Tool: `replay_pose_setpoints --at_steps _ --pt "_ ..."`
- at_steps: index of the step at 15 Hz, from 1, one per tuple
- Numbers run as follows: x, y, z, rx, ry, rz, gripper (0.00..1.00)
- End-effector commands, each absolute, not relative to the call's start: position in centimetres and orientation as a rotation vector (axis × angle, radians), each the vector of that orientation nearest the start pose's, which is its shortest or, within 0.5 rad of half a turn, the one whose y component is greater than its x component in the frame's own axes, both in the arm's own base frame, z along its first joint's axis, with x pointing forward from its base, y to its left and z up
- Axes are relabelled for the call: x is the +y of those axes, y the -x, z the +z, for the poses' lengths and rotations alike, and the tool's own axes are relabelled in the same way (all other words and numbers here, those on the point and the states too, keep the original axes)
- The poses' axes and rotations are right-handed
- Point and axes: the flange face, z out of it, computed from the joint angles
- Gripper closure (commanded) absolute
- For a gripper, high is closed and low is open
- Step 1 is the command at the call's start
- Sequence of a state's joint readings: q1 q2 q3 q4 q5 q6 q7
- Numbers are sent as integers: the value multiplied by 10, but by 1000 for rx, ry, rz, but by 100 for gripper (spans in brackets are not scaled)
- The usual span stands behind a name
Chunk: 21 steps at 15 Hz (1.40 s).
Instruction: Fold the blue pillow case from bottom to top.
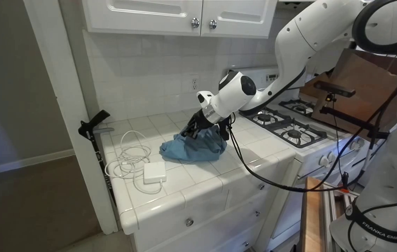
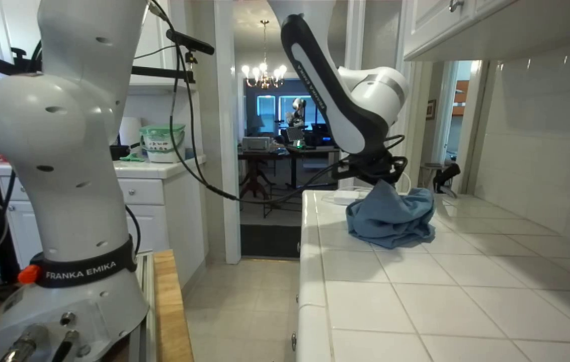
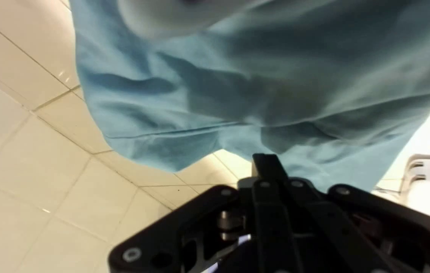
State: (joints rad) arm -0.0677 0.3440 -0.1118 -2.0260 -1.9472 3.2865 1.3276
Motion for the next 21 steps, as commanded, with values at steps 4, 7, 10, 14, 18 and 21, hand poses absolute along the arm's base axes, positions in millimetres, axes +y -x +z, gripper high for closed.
replay_pose_setpoints --at_steps 4,7,10,14,18,21 --pt "4 -488 308 -842 3040 -1079 100" --pt "-3 -465 302 -836 3084 -1034 100" --pt "-14 -454 301 -853 3192 -1025 100" --pt "-20 -456 316 -915 3298 -1033 100" --pt "-22 -456 326 -896 3367 -939 100" --pt "-18 -453 326 -858 3361 -854 100"
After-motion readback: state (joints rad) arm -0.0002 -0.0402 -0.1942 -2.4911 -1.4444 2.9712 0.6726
